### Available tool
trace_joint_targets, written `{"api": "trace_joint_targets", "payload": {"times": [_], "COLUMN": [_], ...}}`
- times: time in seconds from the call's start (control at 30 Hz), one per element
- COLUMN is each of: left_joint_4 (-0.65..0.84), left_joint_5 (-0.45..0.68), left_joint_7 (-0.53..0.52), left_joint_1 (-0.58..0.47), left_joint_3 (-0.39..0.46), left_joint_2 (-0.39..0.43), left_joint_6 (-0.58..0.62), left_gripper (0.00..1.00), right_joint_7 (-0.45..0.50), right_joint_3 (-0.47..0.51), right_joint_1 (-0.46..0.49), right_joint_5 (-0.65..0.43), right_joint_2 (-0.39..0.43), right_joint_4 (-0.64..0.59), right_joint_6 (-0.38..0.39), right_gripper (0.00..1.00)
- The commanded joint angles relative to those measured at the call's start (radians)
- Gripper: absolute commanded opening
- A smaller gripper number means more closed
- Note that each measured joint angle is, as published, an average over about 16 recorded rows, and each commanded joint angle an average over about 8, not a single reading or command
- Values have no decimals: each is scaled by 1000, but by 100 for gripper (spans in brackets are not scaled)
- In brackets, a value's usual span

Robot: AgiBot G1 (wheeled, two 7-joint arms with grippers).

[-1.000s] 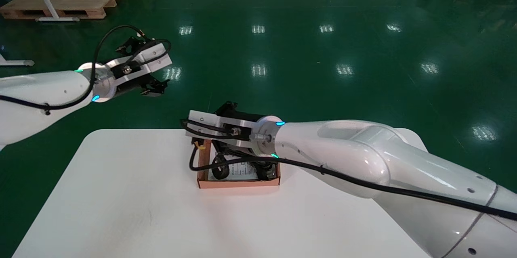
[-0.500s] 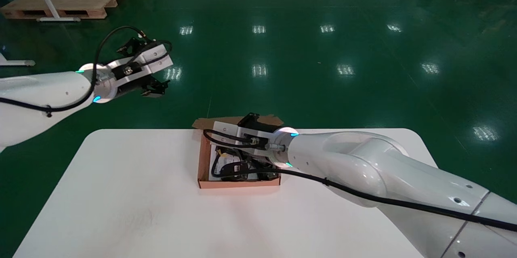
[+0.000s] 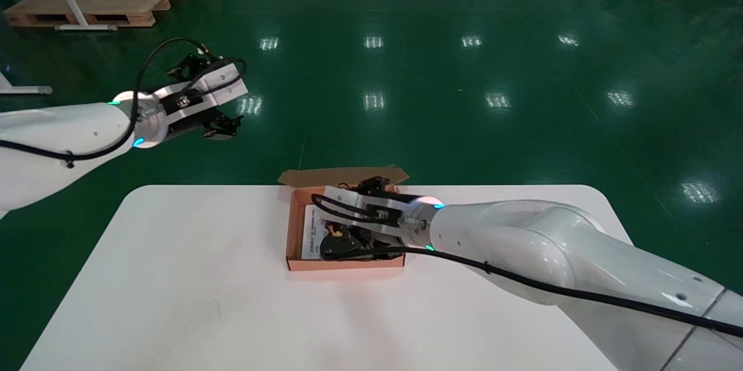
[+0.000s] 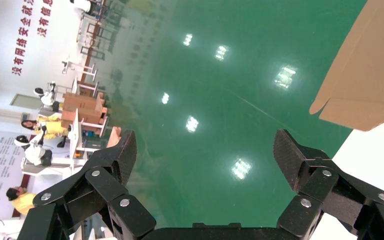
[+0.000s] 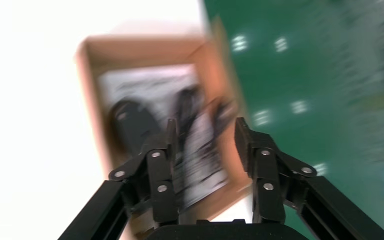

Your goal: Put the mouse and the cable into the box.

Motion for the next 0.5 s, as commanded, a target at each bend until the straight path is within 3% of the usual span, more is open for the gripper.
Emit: {"api": "trace_joint_targets", "payload": {"times": [0.03,0.5], "left_joint_4": [0,-19], "left_joint_5": [0,-40], "left_joint_7": [0,7], "left_joint_1": [0,19], "left_joint_3": [0,-18], "left_joint_2": [0,-15], "left_joint_6": [0,31], "left_gripper": [100,100], "right_joint_7": [-11,-109], "right_joint_3": [26,264], "right_joint_1": [-15,-150], "right_joint_5": [32,330], "right_joint_2": [19,194], "right_joint_4": [10,103], "right_joint_6": [-26,-271], "right_gripper": [100,100]}}
